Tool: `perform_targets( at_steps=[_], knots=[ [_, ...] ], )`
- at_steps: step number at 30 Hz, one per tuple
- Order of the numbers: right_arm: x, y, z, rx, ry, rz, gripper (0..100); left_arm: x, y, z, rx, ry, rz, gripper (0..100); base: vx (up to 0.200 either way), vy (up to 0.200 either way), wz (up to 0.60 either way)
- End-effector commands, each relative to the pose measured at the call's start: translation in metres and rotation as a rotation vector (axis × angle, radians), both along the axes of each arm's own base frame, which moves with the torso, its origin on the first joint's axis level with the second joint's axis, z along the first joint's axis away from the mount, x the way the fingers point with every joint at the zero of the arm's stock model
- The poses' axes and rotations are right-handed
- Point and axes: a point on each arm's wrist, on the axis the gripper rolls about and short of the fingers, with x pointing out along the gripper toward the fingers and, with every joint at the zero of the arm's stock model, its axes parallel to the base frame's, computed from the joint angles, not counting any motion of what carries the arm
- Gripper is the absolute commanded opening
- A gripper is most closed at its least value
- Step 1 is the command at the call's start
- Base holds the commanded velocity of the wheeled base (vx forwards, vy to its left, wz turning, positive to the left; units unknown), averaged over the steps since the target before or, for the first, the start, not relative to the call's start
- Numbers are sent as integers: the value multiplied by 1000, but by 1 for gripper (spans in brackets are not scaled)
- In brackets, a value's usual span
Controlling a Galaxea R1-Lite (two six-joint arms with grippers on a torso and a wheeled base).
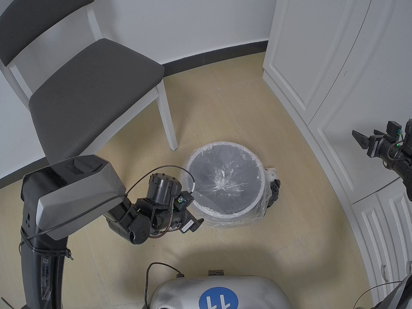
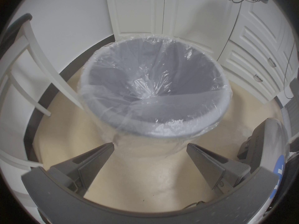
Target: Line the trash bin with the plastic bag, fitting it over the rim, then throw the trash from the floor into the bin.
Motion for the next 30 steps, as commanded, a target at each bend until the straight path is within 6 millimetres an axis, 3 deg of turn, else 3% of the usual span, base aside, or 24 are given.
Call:
perform_targets(
  at_steps=[1, 14, 15, 21, 30],
  knots=[
    [-7, -1, 7, -4, -22, -4, 100, 16, 6, -17, -22, 23, -22, 100, 0, 0, 0],
    [-1, -1, -2, -2, 6, -4, 100, 39, 17, -26, -111, 29, -143, 100, 0, 0, 0],
    [-1, -2, -2, -2, 8, -6, 100, 40, 16, -26, -113, 27, -144, 0, 0, 0, 0],
    [1, -2, -6, 0, 20, -6, 100, 41, 18, -26, -114, 25, -139, 0, 0, 0, 0],
    [19, -4, -26, 9, 80, -1, 100, 60, 19, -55, -122, 31, -116, 0, 0, 0, 0]
  ],
)
